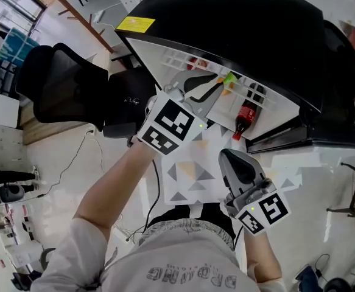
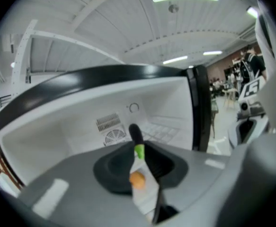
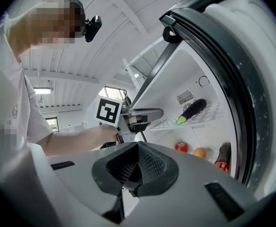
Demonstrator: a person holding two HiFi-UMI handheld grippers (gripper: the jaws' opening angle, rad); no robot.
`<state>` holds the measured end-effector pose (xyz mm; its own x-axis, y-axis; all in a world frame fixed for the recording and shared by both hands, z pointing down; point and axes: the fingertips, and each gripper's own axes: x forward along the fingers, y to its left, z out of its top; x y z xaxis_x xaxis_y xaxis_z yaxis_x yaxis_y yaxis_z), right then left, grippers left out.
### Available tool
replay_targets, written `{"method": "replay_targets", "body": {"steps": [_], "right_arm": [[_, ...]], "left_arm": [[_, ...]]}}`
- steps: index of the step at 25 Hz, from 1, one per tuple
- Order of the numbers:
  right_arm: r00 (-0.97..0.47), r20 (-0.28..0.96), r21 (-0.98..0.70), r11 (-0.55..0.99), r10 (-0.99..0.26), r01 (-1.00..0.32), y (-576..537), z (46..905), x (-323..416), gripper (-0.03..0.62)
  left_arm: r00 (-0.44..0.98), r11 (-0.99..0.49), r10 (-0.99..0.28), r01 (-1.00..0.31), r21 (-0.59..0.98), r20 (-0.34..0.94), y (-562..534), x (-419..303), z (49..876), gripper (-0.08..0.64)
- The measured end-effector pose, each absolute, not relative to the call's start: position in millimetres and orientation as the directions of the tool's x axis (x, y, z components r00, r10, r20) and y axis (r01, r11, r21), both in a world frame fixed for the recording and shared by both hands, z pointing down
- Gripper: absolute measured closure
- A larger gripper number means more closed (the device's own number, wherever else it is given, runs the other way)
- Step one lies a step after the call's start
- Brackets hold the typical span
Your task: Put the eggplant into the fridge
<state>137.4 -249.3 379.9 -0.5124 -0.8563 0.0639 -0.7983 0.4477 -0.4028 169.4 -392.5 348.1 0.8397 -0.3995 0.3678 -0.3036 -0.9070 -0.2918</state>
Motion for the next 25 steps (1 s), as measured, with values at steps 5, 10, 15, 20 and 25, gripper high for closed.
{"method": "replay_targets", "body": {"steps": [5, 10, 15, 20, 25], "right_arm": [[-0.509, 0.063, -0.375, 0.452, -0.858, -0.809, -252, 371, 123, 0.589], [-0.495, 0.070, -0.342, 0.445, -0.866, -0.828, -254, 360, 109, 0.589], [-0.472, 0.073, -0.300, 0.432, -0.879, -0.851, -256, 348, 98, 0.589], [-0.442, 0.078, -0.269, 0.408, -0.894, -0.873, -257, 339, 92, 0.589], [-0.428, 0.075, -0.245, 0.400, -0.901, -0.883, -257, 331, 84, 0.589]], "left_arm": [[0.880, -0.915, -0.390, -0.337, -0.224, 0.272, -367, 136, 332, 0.551], [0.904, -0.921, -0.377, -0.342, -0.188, 0.203, -345, 100, 320, 0.553], [0.917, -0.924, -0.368, -0.343, -0.168, 0.154, -334, 65, 313, 0.554], [0.923, -0.924, -0.365, -0.345, -0.163, 0.122, -325, 39, 306, 0.554], [0.926, -0.928, -0.366, -0.355, -0.116, 0.093, -320, 16, 312, 0.554]]}}
